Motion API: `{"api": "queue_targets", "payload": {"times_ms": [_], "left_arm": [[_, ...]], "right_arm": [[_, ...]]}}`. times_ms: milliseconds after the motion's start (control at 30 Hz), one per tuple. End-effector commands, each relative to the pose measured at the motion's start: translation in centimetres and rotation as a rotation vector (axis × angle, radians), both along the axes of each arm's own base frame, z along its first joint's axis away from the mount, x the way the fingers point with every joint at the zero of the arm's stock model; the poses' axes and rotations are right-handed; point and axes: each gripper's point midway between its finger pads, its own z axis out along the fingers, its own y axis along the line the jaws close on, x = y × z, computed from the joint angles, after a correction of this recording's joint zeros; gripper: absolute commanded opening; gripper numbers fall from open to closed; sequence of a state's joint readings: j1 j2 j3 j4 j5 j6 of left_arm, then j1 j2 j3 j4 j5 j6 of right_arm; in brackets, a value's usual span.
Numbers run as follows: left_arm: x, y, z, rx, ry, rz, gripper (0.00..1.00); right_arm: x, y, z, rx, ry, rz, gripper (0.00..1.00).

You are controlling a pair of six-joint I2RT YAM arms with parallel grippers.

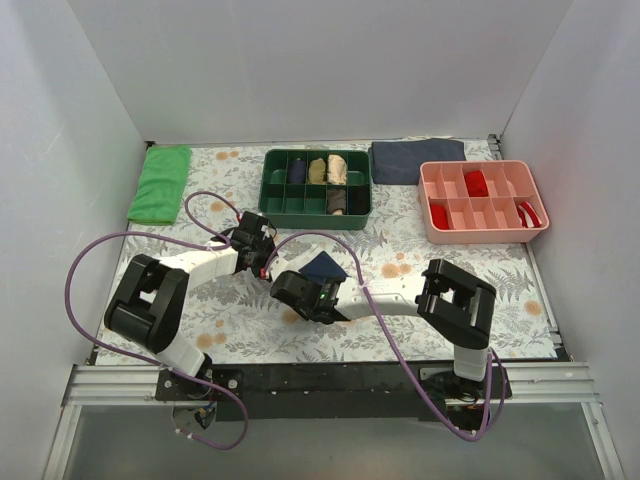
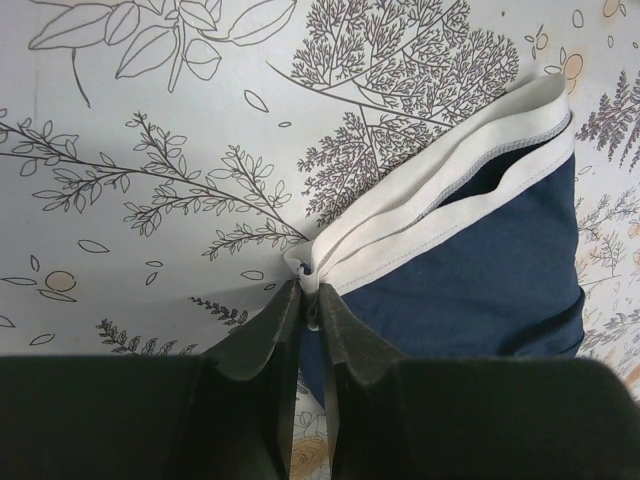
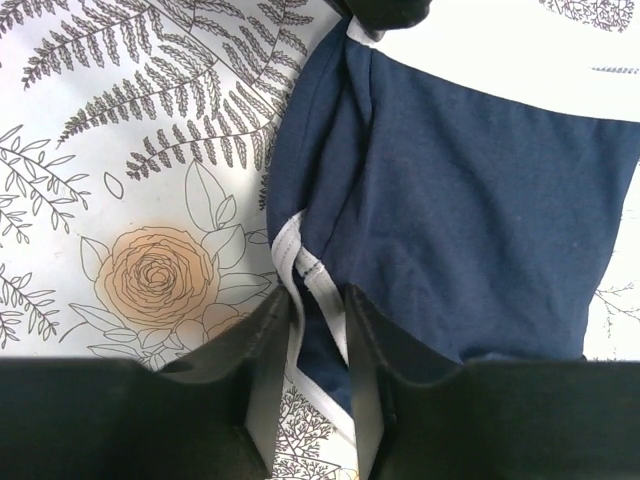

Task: Roll the underwear
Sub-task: Fold the underwear at the center of the board.

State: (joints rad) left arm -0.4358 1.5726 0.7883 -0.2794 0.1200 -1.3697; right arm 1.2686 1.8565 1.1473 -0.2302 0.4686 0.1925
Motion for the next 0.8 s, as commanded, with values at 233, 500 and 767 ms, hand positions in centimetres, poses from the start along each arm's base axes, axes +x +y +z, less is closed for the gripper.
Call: {"api": "queue_targets", "payload": {"times_ms": [233,500,767], "left_arm": [[0.0,0.1,1.7,0.006,-0.024,-0.012,0.12],[-0.8,0.4,3.1,-0.003,-0.036,-0.009,0.12],[-3.0,0.4,4.2,-0.053,0.007,0.007,0.12]], "right_arm": [[-0.3,-0.7,-0.2,0.015,0.008,-0.047,0.27],[-1.2,-1.0,1.5,0.108,0.035,-0.07,0.01],[-3.6,-0.1,4.7,0.293,0.147,-0.035,0.01]]}}
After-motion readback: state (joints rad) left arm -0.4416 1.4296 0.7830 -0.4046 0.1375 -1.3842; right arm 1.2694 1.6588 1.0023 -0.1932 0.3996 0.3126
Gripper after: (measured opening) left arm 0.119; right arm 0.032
